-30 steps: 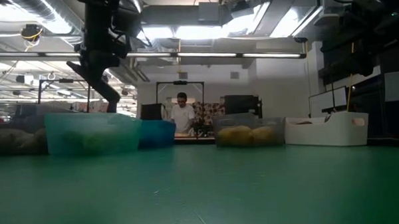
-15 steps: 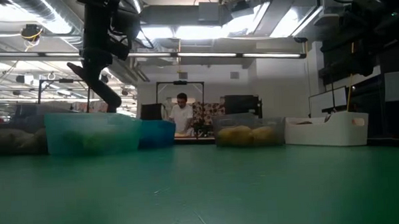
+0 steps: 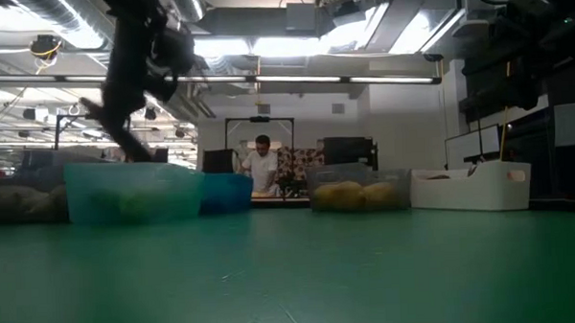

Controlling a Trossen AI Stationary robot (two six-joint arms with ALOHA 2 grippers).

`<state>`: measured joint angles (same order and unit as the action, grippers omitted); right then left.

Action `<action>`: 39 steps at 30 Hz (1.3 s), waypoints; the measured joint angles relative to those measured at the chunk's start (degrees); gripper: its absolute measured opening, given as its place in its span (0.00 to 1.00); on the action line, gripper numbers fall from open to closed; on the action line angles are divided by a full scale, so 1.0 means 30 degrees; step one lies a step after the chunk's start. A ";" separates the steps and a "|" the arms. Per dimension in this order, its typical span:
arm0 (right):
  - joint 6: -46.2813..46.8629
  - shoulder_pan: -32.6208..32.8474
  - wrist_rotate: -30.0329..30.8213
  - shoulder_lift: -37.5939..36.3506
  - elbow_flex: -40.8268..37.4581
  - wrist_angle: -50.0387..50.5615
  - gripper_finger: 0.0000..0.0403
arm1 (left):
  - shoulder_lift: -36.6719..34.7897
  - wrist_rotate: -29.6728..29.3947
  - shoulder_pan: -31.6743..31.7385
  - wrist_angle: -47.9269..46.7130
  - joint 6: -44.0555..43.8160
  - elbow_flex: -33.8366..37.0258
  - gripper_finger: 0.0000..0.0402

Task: Sort produce into baskets
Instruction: Put the purple eggplant into the transparent bin

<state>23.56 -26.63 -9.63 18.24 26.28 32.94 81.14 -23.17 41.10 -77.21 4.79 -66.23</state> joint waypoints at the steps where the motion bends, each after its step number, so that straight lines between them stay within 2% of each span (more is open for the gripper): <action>1: 0.0012 0.0000 0.0000 0.0000 0.0001 -0.0005 0.92 | 0.0000 0.0062 -0.0014 0.0014 0.0062 0.0553 0.35; 5: 0.0018 0.0000 0.0000 0.0000 0.0000 -0.0005 0.92 | 0.0000 0.0079 -0.0021 0.0094 0.0305 0.2645 0.35; 9: 0.0027 0.0000 0.0000 0.0000 0.0000 -0.0005 0.92 | 0.0000 0.0070 -0.0021 0.0541 0.0099 0.3616 0.35; 17: 0.0099 0.0000 0.0002 0.0000 0.0000 0.0001 0.92 | -0.0124 0.0071 -0.0021 0.1089 0.0033 0.2878 0.35; 22: 0.0114 0.0000 0.0007 -0.0007 0.0007 -0.0005 0.92 | -0.0124 0.0136 -0.0021 0.2803 0.0706 0.2599 0.35; 27: 0.0129 0.0000 0.0000 0.0000 0.0000 0.0003 0.92 | -0.0124 0.1808 -0.0008 0.5305 0.1857 0.2599 0.35; 32: 0.0121 0.0000 0.0000 0.0000 0.0000 0.0003 0.92 | -0.0124 0.3517 0.0227 0.5952 0.2430 0.2599 0.35; 37: 0.0121 0.0000 0.0000 0.0000 0.0000 0.0008 0.92 | -0.0124 0.3596 0.0343 0.5954 0.2600 0.2599 0.35; 39: 0.0118 0.0000 0.0003 0.0000 0.0000 0.0010 0.92 | -0.0124 0.2372 0.0322 0.5974 0.3046 0.2599 0.35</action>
<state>23.91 -26.63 -9.62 18.24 26.28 32.97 80.77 -16.06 42.07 -59.29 13.92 -58.43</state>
